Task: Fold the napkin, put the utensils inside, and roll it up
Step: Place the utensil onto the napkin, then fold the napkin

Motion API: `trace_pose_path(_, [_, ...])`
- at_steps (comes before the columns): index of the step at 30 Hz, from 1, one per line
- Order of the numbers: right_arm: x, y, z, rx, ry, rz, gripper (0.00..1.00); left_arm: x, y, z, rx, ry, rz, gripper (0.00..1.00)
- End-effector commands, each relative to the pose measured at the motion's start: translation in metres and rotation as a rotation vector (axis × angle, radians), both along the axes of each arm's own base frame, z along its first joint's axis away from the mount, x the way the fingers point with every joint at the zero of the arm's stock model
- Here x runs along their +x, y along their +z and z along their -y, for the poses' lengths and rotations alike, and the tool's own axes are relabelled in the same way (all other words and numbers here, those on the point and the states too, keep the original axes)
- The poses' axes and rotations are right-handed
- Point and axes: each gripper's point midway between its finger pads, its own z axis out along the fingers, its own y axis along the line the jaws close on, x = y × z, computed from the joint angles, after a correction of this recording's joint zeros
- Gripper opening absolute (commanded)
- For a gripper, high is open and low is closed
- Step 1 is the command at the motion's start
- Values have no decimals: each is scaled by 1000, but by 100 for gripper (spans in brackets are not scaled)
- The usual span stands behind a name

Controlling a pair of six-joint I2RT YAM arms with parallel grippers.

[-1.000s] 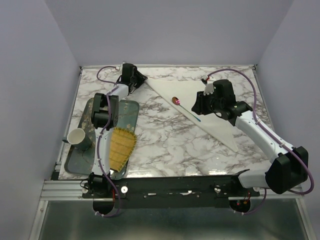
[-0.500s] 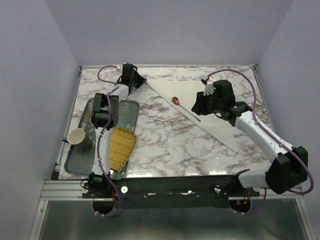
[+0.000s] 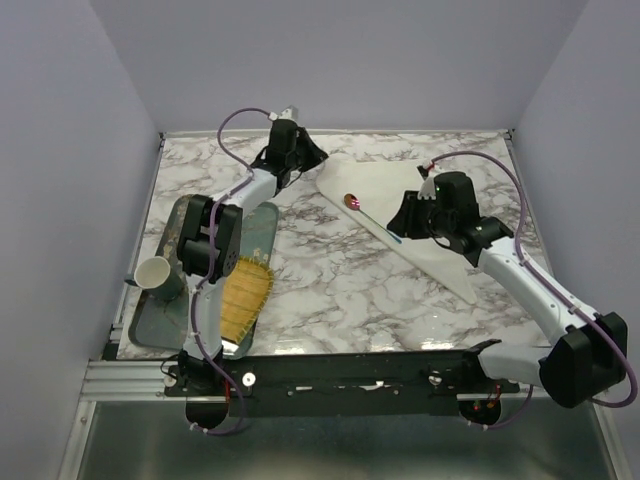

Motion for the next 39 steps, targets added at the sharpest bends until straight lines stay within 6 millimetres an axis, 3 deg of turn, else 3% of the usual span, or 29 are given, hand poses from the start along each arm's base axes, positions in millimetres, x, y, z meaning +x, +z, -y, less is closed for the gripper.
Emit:
trace_pose_path(1, [-12,15,11,63,-63,37,39,-54,26,60,58,-152,73,0])
trace_pose_path(2, [-15,22,15,70,-73,64,39,-62,23,65,60,-164,64,0])
trace_pose_path(3, [-16,23,20,65,-94,70,39,-68,30,71,59,-174,75,0])
trace_pose_path(8, [-29,19,38,68,-164,78,40,-108,24,113,61,-265,55,0])
trace_pose_path(16, [-38,7,56,59,-255,70,43,-134,24,147,54,-325,44,0])
trace_pose_path(25, [-40,7,62,59,-269,81,43,-146,7,173,70,-349,5,0])
trace_pose_path(29, [-39,2,64,51,-275,66,43,-147,9,185,67,-352,9,0])
trace_pose_path(39, [-40,-7,66,48,-271,39,43,-146,-10,200,66,-350,-28,0])
